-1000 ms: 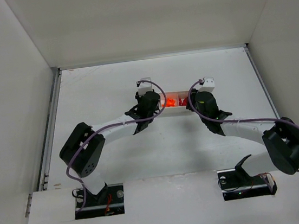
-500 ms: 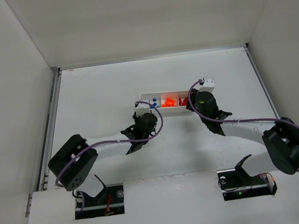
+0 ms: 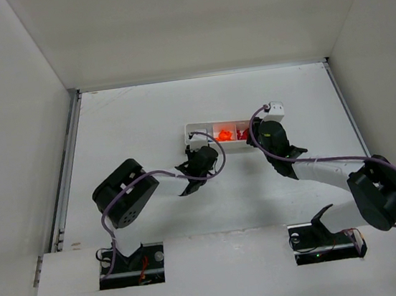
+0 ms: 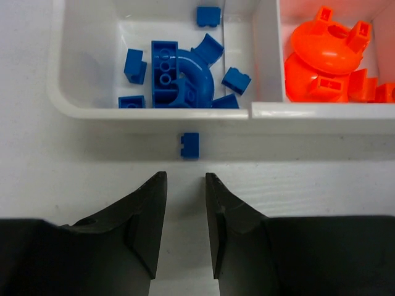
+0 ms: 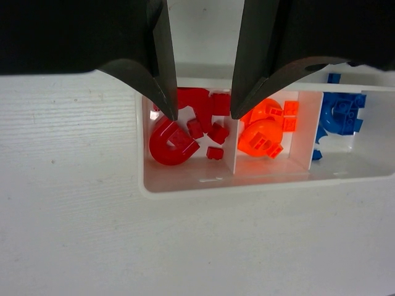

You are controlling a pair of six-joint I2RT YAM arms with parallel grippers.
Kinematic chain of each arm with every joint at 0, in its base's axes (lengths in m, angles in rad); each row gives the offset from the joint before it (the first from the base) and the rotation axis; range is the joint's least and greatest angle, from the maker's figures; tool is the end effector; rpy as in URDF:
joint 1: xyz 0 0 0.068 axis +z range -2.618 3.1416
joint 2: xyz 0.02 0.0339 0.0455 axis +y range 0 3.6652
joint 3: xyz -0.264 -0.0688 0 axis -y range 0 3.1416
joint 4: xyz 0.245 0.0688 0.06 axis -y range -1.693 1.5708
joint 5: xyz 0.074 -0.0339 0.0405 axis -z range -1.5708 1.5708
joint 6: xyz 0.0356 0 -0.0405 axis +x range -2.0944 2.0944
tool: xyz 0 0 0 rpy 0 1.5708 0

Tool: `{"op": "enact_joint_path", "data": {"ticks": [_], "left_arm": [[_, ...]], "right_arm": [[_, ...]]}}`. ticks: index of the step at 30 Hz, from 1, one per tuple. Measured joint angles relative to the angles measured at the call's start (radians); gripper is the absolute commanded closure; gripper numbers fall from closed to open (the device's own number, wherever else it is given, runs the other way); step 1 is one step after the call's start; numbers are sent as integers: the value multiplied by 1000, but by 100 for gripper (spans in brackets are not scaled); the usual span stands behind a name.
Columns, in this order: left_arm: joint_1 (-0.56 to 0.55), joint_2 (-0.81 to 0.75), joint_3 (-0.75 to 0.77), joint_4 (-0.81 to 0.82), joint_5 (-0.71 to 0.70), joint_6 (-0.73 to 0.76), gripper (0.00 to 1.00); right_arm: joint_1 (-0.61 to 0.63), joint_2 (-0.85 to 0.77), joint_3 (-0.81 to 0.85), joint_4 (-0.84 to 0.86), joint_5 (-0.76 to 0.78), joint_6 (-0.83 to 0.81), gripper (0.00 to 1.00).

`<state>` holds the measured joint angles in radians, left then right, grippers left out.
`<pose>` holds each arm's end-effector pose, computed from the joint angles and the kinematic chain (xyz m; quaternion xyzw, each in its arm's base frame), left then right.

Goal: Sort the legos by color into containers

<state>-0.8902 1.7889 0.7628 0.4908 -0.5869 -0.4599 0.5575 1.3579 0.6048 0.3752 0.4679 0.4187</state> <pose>0.2321 -0.2554 0.1399 0.0377 0.8432 -0.0999 0.5269 0.2481 0.1357 0.2087 0.0741 0.8119 0.0868 0.5725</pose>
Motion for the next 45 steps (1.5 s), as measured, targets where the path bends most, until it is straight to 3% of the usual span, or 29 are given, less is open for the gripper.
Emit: {"op": "enact_joint_path", "data": {"ticks": [13,18,25,31,36,42,45], "left_arm": [[18,72,63,39,-28,7,74],[23,89,80,46,-37,10,88],[-11,47,38,33,-37,2,93],[-117,-146,-47,-71,-34,-23,92],[-99,-303,-30,-112,-30,-27,91],[24,-224,125,-130,-1,-27,89],[76,-143,175,-134,25,-28,79]], "right_arm": [[0,0,0,0,-4,0,55],[1,0,0,0,-4,0,55],[1,0,0,0,-5,0,55],[1,0,0,0,-5,0,55],[1,-2,0,0,-4,0,55],[1,-52,-30,9,-1,0,55],[-1,-87,-48,16,4,0,55]]}}
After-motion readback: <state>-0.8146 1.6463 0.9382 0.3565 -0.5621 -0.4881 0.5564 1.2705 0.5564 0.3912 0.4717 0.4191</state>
